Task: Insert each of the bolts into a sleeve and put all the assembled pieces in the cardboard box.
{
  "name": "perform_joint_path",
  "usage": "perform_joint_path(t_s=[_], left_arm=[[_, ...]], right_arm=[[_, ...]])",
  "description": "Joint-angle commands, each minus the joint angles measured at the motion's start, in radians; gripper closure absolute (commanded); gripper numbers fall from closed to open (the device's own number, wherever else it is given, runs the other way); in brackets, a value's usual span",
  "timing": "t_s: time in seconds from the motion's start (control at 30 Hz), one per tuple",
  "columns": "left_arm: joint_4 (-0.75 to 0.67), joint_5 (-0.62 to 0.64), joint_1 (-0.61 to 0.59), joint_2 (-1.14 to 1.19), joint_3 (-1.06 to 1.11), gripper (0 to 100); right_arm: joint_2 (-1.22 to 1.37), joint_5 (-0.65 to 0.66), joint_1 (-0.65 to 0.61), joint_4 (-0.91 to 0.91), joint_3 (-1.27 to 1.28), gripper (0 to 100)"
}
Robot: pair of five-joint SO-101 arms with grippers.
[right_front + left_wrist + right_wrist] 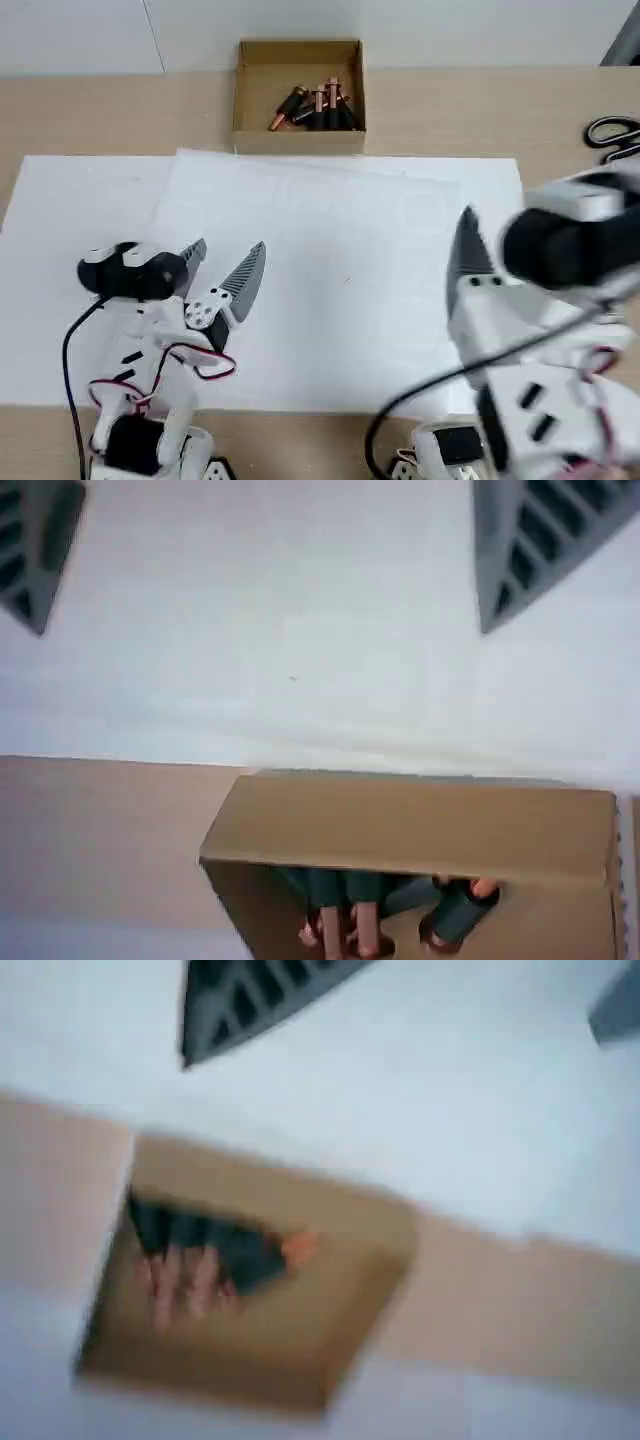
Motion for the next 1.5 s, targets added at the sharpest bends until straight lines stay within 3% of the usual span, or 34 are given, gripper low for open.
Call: perform_joint_path(t_s=[0.0,0.17,0.43,0.7,1.47], left_arm=[[-0.112,-0.009,-0.005,-0.005,0.090,74],[-0.206,-0.009,-0.005,-0.002,0.193,74],[-0.167,-0.009,-0.005,0.000,0.191,74],[0.117,-0.009,-0.005,-0.005,0.191,74],[0.114,-0.008,-0.005,-0.005,0.189,74]], right_arm=[[-0.243,-0.008,0.067,-0.283,0.580,71.3],[-0.529,-0.005,0.140,-0.598,1.086,71.3],[-0.720,-0.005,0.143,-0.654,1.465,71.3],[-0.716,-0.006,0.136,-0.657,1.600,71.2],[-0.714,-0.006,0.139,-0.593,1.626,71.2]])
